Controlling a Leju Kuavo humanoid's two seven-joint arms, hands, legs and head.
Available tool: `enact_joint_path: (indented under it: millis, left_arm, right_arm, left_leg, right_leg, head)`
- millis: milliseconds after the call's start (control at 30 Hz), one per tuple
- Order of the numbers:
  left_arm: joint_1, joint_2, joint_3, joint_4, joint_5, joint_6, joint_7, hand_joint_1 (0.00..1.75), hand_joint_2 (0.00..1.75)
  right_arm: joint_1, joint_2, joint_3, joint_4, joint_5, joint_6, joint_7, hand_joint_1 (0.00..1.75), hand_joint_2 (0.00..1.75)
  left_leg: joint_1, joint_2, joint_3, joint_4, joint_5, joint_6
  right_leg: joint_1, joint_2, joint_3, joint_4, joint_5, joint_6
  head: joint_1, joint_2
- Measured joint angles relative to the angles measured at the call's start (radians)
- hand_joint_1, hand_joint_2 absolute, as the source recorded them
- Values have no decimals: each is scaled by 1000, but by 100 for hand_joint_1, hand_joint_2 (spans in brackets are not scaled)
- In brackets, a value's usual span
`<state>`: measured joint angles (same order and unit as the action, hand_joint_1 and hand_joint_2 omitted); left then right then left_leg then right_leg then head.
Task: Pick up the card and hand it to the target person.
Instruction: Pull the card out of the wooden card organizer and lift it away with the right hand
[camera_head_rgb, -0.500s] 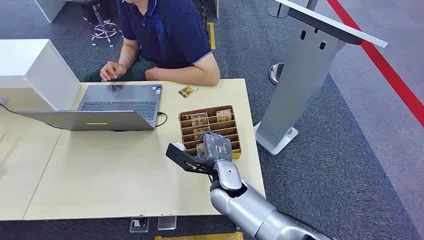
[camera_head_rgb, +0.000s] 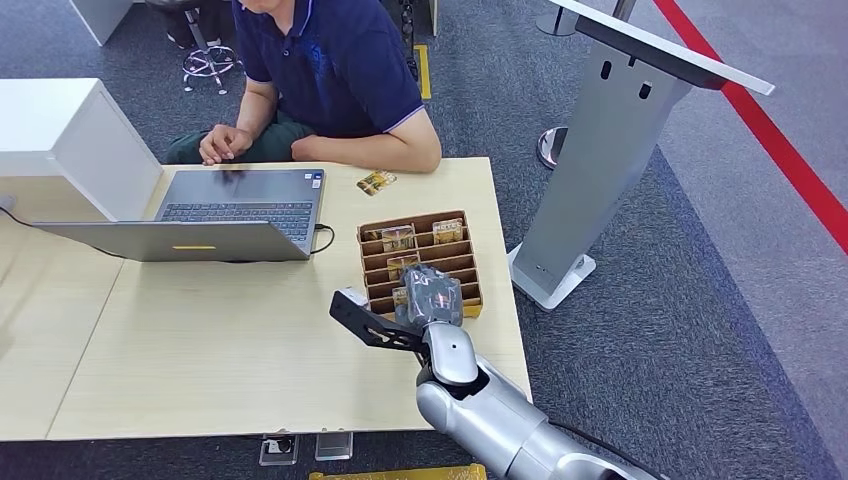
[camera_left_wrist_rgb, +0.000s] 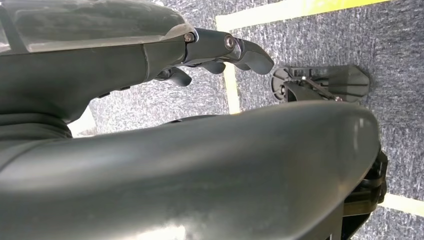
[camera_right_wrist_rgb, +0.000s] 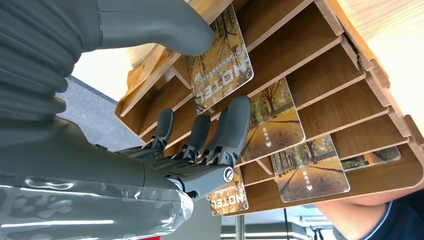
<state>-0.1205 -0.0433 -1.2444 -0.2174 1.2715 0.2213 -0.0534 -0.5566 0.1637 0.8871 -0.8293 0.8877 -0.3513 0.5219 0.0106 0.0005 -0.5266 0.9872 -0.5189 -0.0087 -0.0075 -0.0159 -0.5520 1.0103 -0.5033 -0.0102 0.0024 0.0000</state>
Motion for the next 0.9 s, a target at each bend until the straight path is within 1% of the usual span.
enact_joint_path:
  millis: [33,100,133,333,633,900]
  left_arm:
    - [0,0,0,0,0,0,0,0,0]
    - [0,0,0,0,0,0,0,0,0]
    - [0,0,0,0,0,0,0,0,0]
    - [0,0,-1,0,0,-1,0,0,0]
    - [0,0,-2,0,0,0,0,0,0]
    - [0,0,-5,0,-12,0,-2,0,0]
  right_arm:
    - [0,0,0,0,0,0,-1,108,175]
    - [-1,0,1,1,-1,-2,-2,124,175]
    - [-1,0,1,2,-1,-2,-2,129,175]
    - [0,0,3,5,-3,-4,-3,141,175]
    - [-1,0,4,5,-13,-7,-16,152,175]
    - [-1,0,4,5,-22,-12,-23,152,175]
  left_leg:
    - [0,0,0,0,0,0]
    - [0,0,0,0,0,0]
    - [0,0,0,0,0,0]
    - [0,0,0,0,0,0]
    - [0,0,0,0,0,0]
    - [0,0,1,0,0,0]
  right_leg:
    - [0,0,0,0,0,0]
    - [0,0,0,0,0,0]
    - [0,0,0,0,0,0]
    - [0,0,0,0,0,0]
    - [0,0,0,0,0,0]
    - [0,0,0,0,0,0]
  head:
    - [0,0]
    - [0,0]
    - [0,0]
    - [0,0]
    - [0,0]
    - [0,0]
